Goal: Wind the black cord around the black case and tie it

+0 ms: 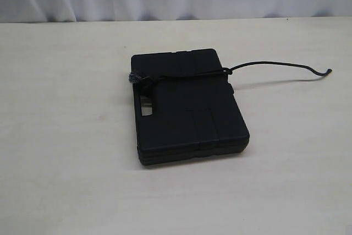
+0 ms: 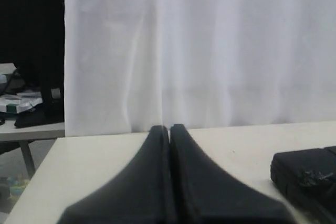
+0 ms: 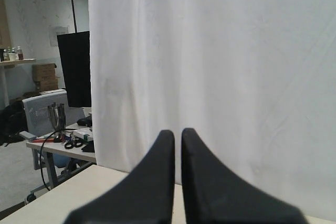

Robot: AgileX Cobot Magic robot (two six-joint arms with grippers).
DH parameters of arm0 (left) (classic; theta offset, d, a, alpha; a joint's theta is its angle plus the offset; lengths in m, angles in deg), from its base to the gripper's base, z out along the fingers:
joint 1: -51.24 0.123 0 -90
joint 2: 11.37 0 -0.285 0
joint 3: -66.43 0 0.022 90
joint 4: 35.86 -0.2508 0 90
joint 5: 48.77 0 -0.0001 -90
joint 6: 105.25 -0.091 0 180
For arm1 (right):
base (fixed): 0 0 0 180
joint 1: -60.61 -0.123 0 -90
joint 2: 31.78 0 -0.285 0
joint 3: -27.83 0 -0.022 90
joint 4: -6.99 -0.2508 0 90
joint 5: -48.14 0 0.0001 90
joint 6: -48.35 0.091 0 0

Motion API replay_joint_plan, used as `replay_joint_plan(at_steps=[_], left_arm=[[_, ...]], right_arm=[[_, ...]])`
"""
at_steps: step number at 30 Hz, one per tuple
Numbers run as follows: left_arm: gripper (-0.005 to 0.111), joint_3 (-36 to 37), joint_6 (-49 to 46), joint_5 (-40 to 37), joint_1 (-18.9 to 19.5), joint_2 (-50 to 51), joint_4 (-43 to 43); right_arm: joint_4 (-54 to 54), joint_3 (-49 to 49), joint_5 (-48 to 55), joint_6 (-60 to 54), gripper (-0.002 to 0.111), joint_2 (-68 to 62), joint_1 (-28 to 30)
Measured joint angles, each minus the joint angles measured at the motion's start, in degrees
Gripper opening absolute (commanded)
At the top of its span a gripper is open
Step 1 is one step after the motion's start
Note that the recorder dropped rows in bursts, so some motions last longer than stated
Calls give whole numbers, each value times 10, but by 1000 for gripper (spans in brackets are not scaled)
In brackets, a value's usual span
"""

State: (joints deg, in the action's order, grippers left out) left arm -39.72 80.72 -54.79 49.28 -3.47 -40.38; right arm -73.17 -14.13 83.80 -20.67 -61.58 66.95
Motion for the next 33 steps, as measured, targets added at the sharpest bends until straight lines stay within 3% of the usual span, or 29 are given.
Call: replay_joint_plan(at_steps=[8, 15, 21, 33], left_arm=[[0, 32, -37, 6, -14, 0, -5], [0, 32, -73, -47, -14, 0, -21], [0, 32, -27, -112, -14, 0, -33], [0, 32, -3, -118, -14, 0, -35]], right_arm=[[0, 0, 0, 0, 4, 0, 0], [0, 0, 0, 1, 4, 0, 0], [0, 0, 0, 1, 4, 0, 0], [0, 0, 0, 1, 4, 0, 0]])
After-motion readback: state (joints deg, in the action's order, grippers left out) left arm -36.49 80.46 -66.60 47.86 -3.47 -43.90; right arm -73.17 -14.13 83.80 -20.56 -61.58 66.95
